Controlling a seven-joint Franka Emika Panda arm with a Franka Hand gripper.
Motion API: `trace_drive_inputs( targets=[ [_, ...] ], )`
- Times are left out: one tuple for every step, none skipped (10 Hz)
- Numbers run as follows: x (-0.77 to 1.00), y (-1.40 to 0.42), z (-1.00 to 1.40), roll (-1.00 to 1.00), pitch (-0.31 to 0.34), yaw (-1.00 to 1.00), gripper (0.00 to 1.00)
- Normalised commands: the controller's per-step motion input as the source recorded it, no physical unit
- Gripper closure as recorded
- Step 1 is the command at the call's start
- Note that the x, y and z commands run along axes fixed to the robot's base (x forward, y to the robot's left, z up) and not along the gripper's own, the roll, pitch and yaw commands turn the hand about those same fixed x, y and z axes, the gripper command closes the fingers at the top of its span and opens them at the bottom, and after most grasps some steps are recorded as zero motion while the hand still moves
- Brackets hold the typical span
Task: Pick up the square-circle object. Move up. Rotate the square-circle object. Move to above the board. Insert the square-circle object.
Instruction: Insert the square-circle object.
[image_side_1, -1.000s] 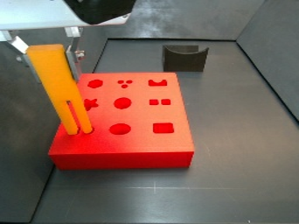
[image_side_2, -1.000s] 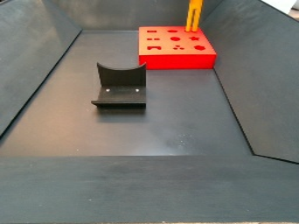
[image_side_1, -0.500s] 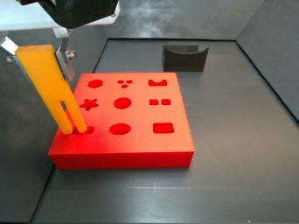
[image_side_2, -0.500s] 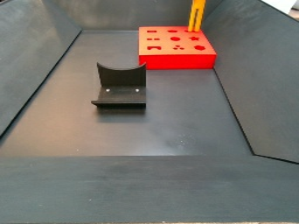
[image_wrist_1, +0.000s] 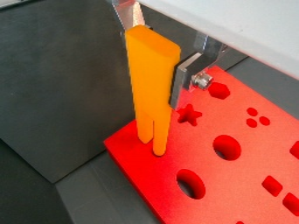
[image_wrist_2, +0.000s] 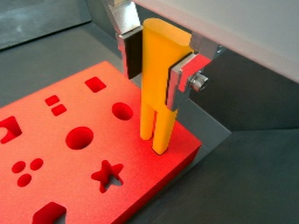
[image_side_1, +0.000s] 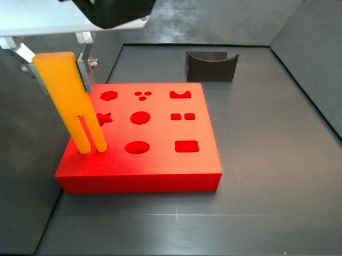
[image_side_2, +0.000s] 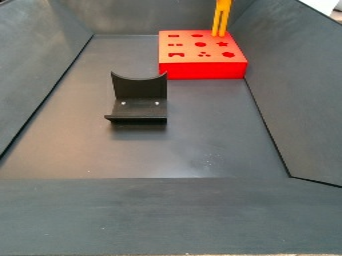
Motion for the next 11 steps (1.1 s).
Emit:
trace_drive_inputs(
  targets=[
    [0.16,0.00,-0.21,0.00,-0.004,-0.02,1.00],
    [0.07,0.00,-0.24,0.00,-0.024,-0.10,1.00],
    [0.01,-0.04,-0.33,0.00,-0.063,-0.19,1.00],
    [0.03,-0.12,-0.58,0.07,-0.090,-0.18,1.00],
    [0.04,-0.13,-0.73,0.12,-0.126,-0.11,1.00],
    [0.00,-0.16,-0.78,0.14,-0.171,0.00,1.00],
    [0.00,-0.12,-0.79,0.10,-0.213,0.05,1.00],
    [0.02,-0.06,-0.82,0.11,-0.176,0.16,1.00],
    [0.21,-0.03,-0.92,0.14,-0.076,0.23,1.00],
    [0.39,-0.09,-0.95,0.13,-0.061,0.16,1.00],
    [0.55,-0.06,-0.96,0.14,-0.020,0.15,1.00]
  ],
)
